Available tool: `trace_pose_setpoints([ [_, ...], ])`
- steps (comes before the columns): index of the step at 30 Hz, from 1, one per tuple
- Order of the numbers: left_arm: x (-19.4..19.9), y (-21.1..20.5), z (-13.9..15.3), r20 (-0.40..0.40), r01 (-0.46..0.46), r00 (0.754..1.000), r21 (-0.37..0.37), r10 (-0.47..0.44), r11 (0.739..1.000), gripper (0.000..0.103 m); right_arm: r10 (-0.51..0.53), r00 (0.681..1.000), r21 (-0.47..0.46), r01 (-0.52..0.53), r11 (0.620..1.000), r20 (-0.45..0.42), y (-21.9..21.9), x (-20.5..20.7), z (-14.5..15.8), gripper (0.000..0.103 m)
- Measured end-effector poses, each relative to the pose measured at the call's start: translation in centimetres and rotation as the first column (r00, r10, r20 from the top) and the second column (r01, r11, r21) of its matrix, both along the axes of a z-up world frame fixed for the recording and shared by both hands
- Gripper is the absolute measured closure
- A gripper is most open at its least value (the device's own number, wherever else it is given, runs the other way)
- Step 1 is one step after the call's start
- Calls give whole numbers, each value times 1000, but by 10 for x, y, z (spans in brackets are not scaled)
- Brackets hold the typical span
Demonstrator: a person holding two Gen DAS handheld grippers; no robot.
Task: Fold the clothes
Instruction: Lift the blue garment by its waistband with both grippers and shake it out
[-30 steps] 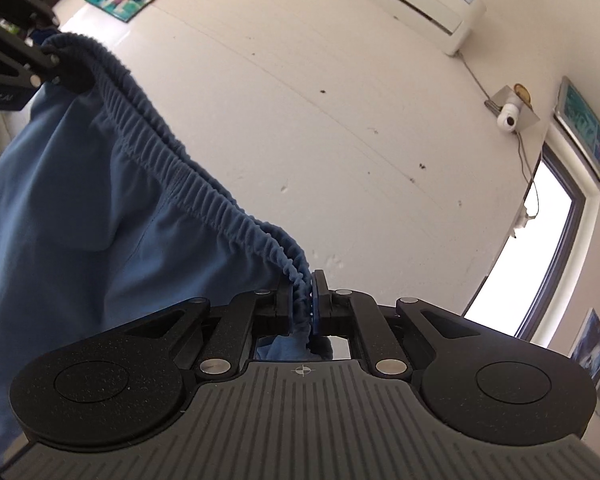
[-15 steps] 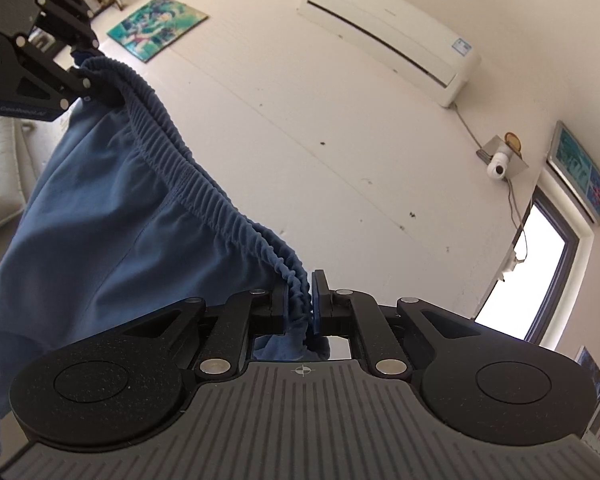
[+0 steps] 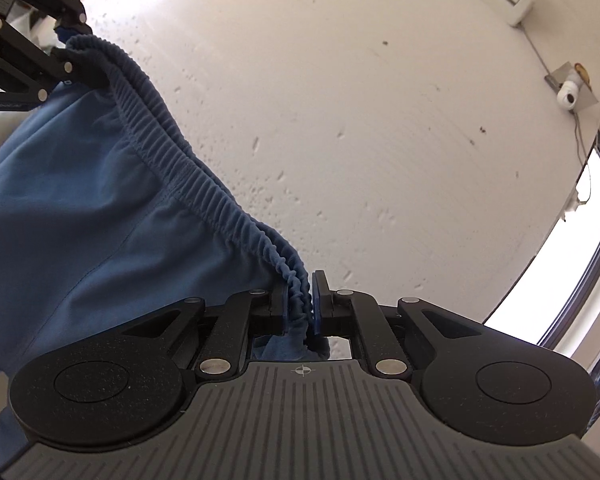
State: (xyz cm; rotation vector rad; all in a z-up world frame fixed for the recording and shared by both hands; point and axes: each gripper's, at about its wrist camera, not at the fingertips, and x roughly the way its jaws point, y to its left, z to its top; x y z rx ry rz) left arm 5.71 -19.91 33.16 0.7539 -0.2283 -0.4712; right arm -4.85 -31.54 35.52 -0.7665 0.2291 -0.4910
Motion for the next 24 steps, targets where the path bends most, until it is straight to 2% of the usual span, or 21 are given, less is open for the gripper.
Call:
trace_pose_setpoints([
  [2, 24, -26, 0, 37, -43, 998, -16, 43, 999, 86, -43, 999, -35, 42, 998, -6, -17, 37, -11, 94],
  [5, 39, -44, 28, 125, -79, 988, -92, 90, 993, 86, -59, 994, -35, 62, 997, 88, -32, 60, 12, 94],
  [9, 30, -44, 80, 301, -60, 946, -198, 119, 978, 86, -14, 959, -92, 42, 995, 281, -37, 47, 62, 93],
  [12, 18, -34, 82, 359, -13, 928, -230, 97, 973, 86, 25, 940, -123, 19, 992, 340, -36, 28, 74, 93],
  [14, 11, -29, 59, 362, 11, 930, -220, 72, 975, 86, 47, 941, -127, -4, 992, 336, -36, 15, 58, 93],
  [16, 7, -24, 24, 346, 24, 937, -189, 44, 982, 86, 63, 953, -117, -29, 993, 297, -37, 9, 33, 93],
  [18, 5, -19, -19, 319, 36, 948, -151, 14, 988, 86, 77, 974, -121, -51, 991, 214, -36, 4, -14, 93],
  [19, 3, -16, -46, 291, 47, 957, -133, -6, 990, 86, 78, 979, -122, -55, 991, 190, -37, 4, -29, 93],
  [21, 0, -12, -108, 202, 64, 978, -91, -44, 994, 86, 80, 991, -98, -69, 993, 112, -37, 3, -80, 93],
  [24, -5, -8, -210, 47, 78, 996, 22, -79, 997, 86, 91, 995, 8, -90, 996, -46, -39, 4, -173, 93],
])
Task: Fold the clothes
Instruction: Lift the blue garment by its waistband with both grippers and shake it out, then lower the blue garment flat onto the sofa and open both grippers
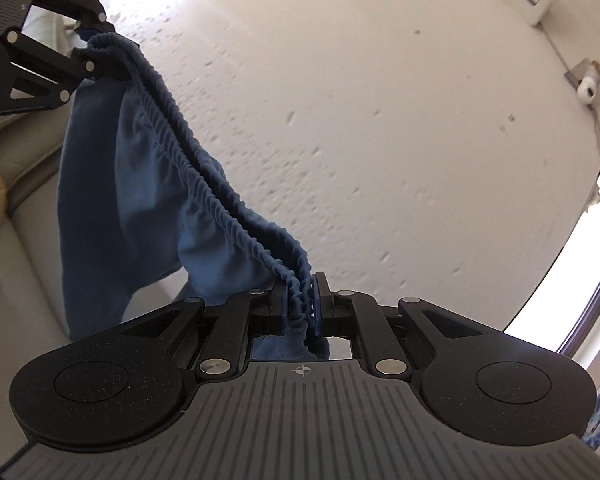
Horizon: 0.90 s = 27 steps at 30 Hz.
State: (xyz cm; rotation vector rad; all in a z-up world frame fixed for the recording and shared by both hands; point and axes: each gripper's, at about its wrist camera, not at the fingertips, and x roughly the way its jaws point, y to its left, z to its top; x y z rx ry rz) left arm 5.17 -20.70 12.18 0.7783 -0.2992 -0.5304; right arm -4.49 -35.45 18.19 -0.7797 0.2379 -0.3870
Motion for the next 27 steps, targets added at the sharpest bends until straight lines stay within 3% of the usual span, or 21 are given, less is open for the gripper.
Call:
trace_pose_setpoints([
  [3, -13, 1, -102, -160, 26, 987, 156, -1, 987, 87, 2, 984, 99, 15, 995, -177, 1, 0, -103, 93],
  [6, -31, 5, -179, -310, 77, 951, 266, 10, 961, 87, 14, 928, 157, 48, 986, -372, 12, -8, -209, 93],
  [8, -41, 9, -210, -358, 113, 934, 321, 10, 940, 87, 42, 882, 200, 60, 978, -469, 22, -19, -263, 93],
  [11, -53, 16, -246, -414, 167, 910, 390, 11, 906, 87, 79, 824, 249, 77, 966, -562, 36, -38, -320, 93],
  [16, -51, 26, -251, -503, 207, 864, 375, 11, 904, 87, 105, 805, 322, 111, 940, -584, 30, -48, -333, 93],
  [19, -51, 32, -252, -547, 252, 837, 377, -6, 891, 88, 144, 769, 328, 89, 940, -622, 33, -52, -331, 93],
  [21, -64, 37, -260, -569, 294, 822, 400, -17, 868, 89, 169, 738, 315, 62, 947, -653, 38, -56, -325, 93],
  [25, -81, 46, -281, -654, 390, 756, 460, 7, 798, 91, 218, 653, 302, 17, 953, -725, 47, -64, -327, 93],
  [27, -85, 50, -291, -671, 412, 741, 487, 29, 770, 91, 234, 612, 294, -2, 956, -755, 50, -67, -336, 93],
])
